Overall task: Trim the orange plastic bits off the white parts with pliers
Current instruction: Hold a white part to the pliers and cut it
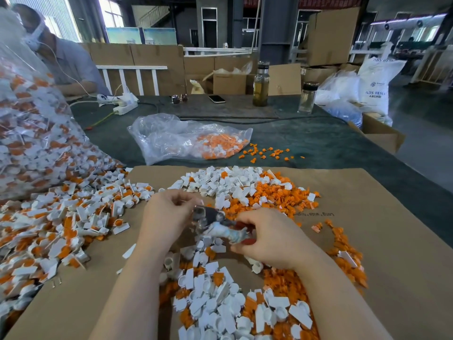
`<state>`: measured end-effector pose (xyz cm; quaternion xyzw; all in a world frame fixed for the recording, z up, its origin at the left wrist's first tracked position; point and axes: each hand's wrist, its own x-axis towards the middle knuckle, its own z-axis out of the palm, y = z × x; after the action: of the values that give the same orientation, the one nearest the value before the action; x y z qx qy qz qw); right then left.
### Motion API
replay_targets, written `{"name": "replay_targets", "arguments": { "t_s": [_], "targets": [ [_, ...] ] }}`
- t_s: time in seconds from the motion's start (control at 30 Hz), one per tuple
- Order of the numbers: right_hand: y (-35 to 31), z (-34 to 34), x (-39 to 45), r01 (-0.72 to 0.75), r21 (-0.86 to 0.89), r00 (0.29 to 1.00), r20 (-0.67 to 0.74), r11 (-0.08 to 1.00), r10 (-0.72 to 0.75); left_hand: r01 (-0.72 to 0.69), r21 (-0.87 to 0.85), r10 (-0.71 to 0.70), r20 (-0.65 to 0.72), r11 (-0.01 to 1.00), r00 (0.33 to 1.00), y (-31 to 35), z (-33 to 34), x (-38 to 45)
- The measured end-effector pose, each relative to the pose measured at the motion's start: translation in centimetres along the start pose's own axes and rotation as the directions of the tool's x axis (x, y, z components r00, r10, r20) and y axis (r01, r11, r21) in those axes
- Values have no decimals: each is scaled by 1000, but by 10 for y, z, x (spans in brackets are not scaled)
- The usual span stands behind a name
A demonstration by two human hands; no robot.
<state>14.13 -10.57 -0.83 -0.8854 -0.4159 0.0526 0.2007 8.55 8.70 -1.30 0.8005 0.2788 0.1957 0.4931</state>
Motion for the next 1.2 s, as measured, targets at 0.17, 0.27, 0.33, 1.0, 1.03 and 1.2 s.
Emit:
{"name": "replay_targets", "arguments": {
  "t_s": [0.17, 0.27, 0.33, 1.0, 1.03, 1.2],
  "targets": [
    [-6, 6, 0, 26, -161, 999, -41, 987, -33, 46, -59, -46, -15, 997, 999, -1, 0, -1],
    [-7, 10, 1, 43, -248, 998, -40, 968, -54, 75, -89, -77, -24, 993, 997, 0, 1, -1],
    [-6, 11, 2, 27, -244, 998, -41, 969, -38, 68, -126, -73, -38, 990, 997, 1, 2, -3],
    [9, -2, 4, 78, 660, 732, -547, 747, 407, 214, -618, -98, 216, 756, 971, 34, 46, -37],
    [7, -2, 4, 98, 662, 729, -556, 743, 399, 223, -631, -100, 226, 743, 969, 35, 48, -38],
    [0, 0, 4, 177, 634, 717, -607, 752, 342, 226, -669, -89, 232, 708, 969, 38, 51, -42]
  ]
}}
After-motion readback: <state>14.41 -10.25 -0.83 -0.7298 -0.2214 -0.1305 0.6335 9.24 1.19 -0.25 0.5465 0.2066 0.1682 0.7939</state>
